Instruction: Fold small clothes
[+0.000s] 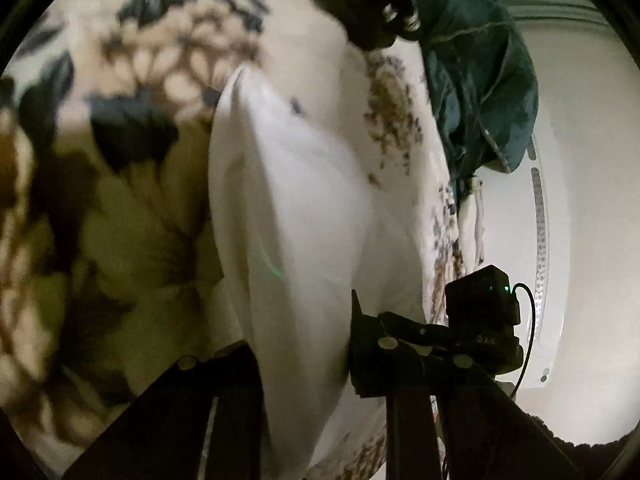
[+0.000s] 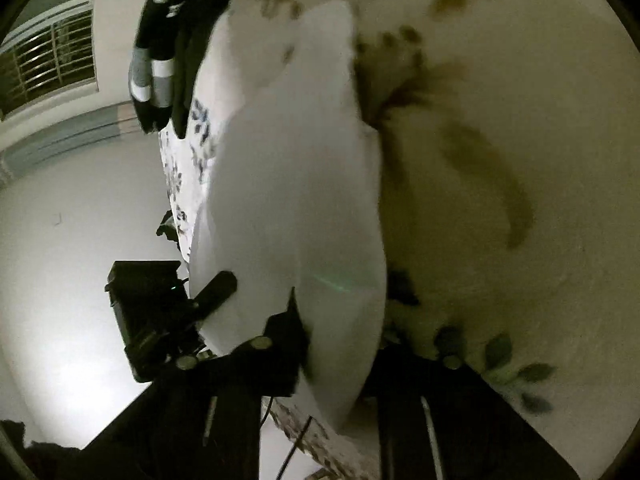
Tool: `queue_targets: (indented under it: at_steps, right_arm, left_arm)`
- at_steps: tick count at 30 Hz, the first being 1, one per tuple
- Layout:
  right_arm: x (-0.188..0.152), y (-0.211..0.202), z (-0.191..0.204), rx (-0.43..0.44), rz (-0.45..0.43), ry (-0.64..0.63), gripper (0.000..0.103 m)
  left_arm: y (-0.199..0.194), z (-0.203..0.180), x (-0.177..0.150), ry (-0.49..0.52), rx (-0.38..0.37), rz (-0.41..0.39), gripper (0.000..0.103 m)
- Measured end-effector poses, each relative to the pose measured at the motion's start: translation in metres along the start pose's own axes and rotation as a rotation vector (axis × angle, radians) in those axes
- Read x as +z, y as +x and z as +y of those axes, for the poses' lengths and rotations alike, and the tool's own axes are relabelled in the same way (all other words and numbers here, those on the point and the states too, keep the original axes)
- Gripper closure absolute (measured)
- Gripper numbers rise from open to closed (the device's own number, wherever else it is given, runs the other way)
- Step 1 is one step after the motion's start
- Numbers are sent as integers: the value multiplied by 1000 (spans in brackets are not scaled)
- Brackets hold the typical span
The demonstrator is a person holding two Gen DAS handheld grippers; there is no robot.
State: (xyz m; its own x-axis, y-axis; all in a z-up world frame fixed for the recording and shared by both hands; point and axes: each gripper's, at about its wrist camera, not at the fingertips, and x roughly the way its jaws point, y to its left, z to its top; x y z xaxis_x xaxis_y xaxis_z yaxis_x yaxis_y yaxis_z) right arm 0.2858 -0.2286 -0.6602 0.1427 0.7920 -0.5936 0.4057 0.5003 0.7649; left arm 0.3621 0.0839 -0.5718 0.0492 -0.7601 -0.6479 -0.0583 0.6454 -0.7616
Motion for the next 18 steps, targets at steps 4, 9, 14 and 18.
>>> queue_targets:
  at_steps: [4, 9, 14, 18]
  right_arm:
    - [-1, -20, 34, -14, -26, -36, 92]
    - [24, -56, 110, -14, -73, -103, 92]
    - [80, -88, 195, -5, -138, -213, 92]
    - [156, -99, 278, 23, -213, -316, 92]
  left_arm:
    - [-26, -24, 16, 18, -10, -29, 87]
    - [-57, -73, 70, 63, -25, -79, 87]
    - [-99, -126, 163, 139, -38, -183, 87]
    - [-122, -156, 261, 195, -25, -282, 87]
